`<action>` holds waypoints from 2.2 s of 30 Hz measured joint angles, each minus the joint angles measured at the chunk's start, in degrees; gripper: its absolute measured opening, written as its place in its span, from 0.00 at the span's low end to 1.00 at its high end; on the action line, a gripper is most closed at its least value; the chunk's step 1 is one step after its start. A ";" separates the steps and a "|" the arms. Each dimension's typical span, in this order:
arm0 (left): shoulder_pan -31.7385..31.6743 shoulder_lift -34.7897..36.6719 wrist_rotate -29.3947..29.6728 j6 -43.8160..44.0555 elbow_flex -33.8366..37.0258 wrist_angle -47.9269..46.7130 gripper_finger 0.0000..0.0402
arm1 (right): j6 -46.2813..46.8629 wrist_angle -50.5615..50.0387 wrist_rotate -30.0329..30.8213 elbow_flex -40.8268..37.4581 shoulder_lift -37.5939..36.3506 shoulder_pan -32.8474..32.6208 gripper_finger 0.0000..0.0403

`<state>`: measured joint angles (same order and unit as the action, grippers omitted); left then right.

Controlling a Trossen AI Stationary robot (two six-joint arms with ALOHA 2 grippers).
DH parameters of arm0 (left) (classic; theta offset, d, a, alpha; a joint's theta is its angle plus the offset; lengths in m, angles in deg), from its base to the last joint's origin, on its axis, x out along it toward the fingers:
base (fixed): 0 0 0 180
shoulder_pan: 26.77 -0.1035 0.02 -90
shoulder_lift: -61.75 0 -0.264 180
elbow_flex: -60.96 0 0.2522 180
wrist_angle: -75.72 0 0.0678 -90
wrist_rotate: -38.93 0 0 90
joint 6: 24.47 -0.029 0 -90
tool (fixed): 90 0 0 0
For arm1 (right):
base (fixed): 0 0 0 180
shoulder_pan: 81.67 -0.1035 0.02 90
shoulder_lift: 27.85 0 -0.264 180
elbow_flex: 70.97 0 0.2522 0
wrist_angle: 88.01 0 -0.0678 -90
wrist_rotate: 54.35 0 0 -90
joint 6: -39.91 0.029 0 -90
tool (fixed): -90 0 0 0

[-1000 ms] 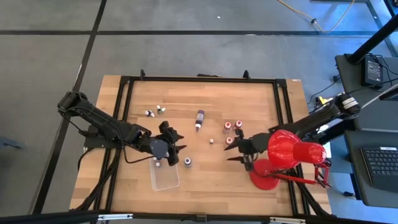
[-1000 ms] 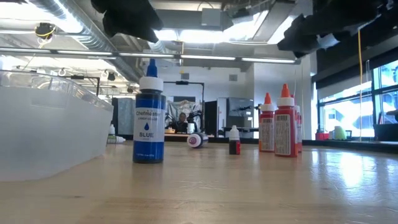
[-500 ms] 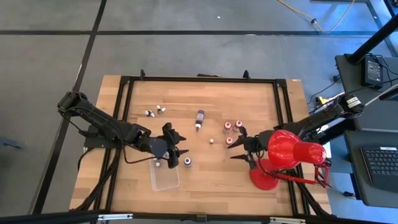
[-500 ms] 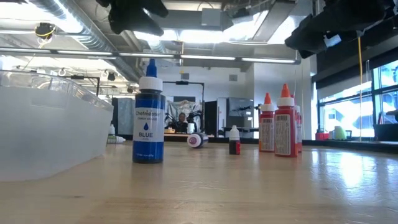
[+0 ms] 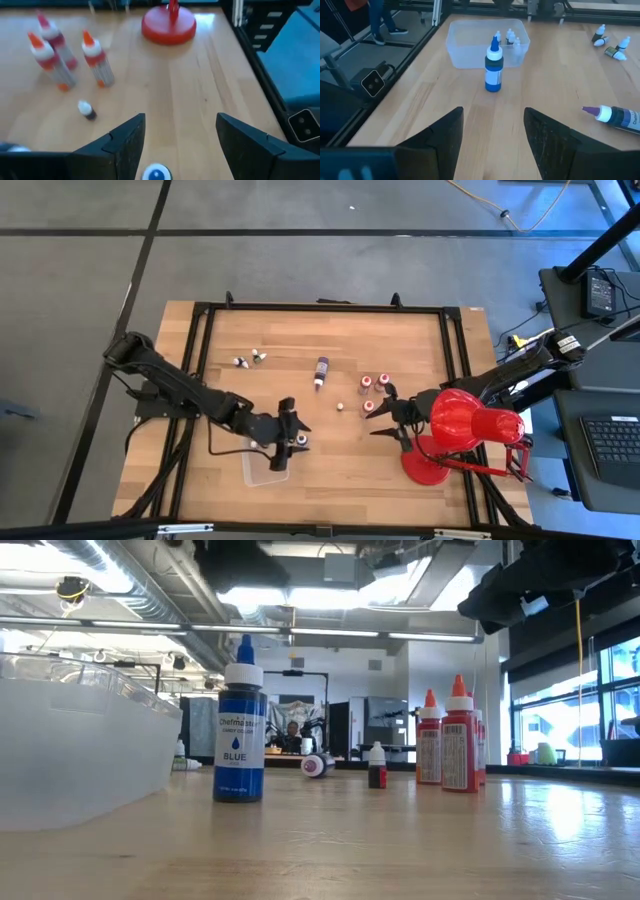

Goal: Pick & Place food coloring
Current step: Put the large blue food coloring bottle into the bin

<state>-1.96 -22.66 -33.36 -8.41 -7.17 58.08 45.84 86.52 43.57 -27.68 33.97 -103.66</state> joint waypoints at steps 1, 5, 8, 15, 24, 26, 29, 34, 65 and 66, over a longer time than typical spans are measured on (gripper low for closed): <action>-0.37 -0.54 -0.70 1.42 -0.16 -0.94 0.59 | 0.01 0.00 0.00 -0.01 0.00 0.01 0.52; -2.04 -2.28 -1.64 5.92 -5.24 -11.04 0.59 | 0.01 0.07 0.02 -0.01 0.00 0.01 0.52; -2.84 -3.65 -2.24 6.26 -10.10 -18.98 0.59 | 0.01 0.09 0.05 0.01 0.00 0.01 0.52; -4.42 -9.29 -8.53 6.74 -15.12 -25.82 0.59 | 0.01 0.07 0.07 -0.01 0.02 0.01 0.52; -5.08 -14.17 -10.40 7.34 -16.87 -30.39 0.59 | 0.01 0.00 0.05 0.01 0.02 0.01 0.52; -5.09 -14.17 -10.36 7.39 -16.87 -30.59 0.59 | 0.01 -0.02 0.05 0.01 0.02 0.00 0.52; -5.04 -14.17 -9.68 7.35 -16.87 -30.67 0.59 | 0.01 -0.02 0.04 0.01 0.02 0.00 0.52; -5.07 -14.19 -9.51 7.33 -16.88 -30.75 0.59 | 0.01 -0.04 0.04 0.01 0.02 0.01 0.52; -5.00 -16.62 -10.00 6.83 -16.97 -30.95 0.35 | -0.03 -0.44 0.02 0.01 0.04 0.00 0.52; -5.00 -16.47 -10.22 7.05 -17.25 -31.58 0.35 | -0.03 -0.43 0.02 0.01 0.04 -0.01 0.52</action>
<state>-6.96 -39.13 -43.58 -1.36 -24.42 26.50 45.80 86.09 43.59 -27.67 34.01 -103.67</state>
